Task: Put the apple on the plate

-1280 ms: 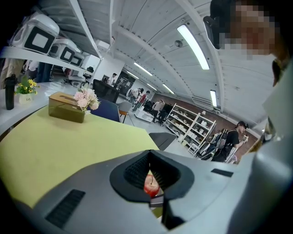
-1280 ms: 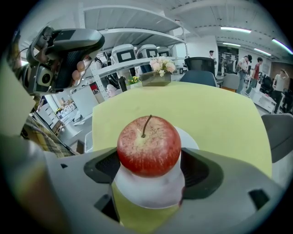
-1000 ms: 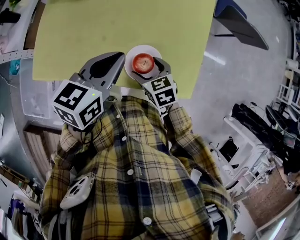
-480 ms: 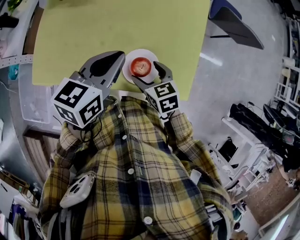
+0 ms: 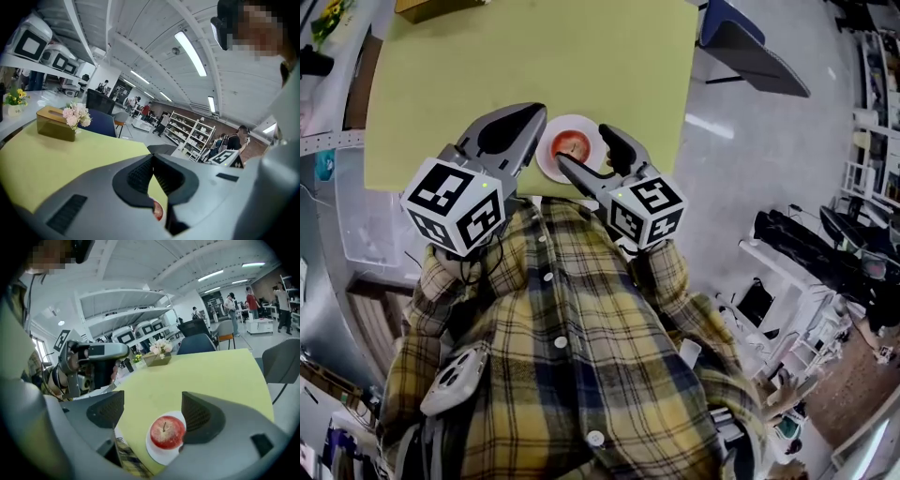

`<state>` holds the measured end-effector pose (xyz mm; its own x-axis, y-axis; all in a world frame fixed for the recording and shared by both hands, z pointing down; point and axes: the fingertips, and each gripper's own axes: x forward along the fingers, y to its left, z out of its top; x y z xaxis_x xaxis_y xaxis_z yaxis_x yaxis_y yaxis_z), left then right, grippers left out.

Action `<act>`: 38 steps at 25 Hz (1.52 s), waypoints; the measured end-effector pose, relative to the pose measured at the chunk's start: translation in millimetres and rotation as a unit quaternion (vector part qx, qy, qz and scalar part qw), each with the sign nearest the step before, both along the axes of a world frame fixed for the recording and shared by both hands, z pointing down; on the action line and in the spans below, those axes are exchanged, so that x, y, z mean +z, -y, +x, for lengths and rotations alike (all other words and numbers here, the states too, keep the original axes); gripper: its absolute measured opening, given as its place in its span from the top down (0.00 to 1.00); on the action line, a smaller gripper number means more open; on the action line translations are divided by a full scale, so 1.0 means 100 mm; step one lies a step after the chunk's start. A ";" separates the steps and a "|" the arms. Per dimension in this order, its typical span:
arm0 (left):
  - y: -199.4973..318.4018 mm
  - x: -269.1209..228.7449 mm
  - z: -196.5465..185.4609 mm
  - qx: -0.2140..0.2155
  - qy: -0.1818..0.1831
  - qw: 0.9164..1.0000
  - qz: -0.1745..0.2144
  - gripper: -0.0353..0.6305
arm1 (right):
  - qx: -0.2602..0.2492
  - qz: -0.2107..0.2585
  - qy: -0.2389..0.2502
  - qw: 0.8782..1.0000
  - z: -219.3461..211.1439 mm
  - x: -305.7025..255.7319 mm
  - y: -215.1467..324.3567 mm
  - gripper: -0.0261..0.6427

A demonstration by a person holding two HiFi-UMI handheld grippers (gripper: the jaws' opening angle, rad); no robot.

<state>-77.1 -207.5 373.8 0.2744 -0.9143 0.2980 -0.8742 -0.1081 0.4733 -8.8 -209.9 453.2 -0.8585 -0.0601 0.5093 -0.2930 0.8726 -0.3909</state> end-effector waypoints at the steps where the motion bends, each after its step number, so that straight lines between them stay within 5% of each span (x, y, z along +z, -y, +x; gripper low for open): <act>1: 0.01 -0.03 0.01 0.001 0.001 1.000 0.002 0.94 | 0.001 -0.002 0.009 1.000 -0.01 -0.07 0.00 0.39; 7: 0.09 -0.25 0.06 0.010 0.011 1.000 0.021 0.94 | 0.007 0.001 0.054 0.999 -0.06 -0.41 0.07 0.40; 15: 0.19 -0.40 0.03 0.015 0.021 0.999 0.039 0.94 | 0.033 0.035 0.118 0.992 -0.09 -0.92 0.24 0.65; 20: 0.24 -0.49 0.12 0.032 0.024 0.998 0.047 0.94 | 0.042 0.064 0.148 0.986 -0.07 -1.23 0.27 0.72; 28: 0.34 -0.53 0.17 0.055 0.021 0.997 0.056 0.94 | 0.075 0.091 0.151 0.982 -0.03 -1.46 0.35 0.90; 38: 0.36 -0.61 0.19 0.069 -0.004 0.995 0.066 0.94 | 0.081 0.083 0.117 0.986 -0.03 -1.40 0.37 0.96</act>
<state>-57.9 -243.4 313.2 0.4030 -0.8982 0.1755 -0.8424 -0.2891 0.4547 -12.2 -246.5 313.7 -0.9234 -0.2727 0.2702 -0.3532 0.8794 -0.3193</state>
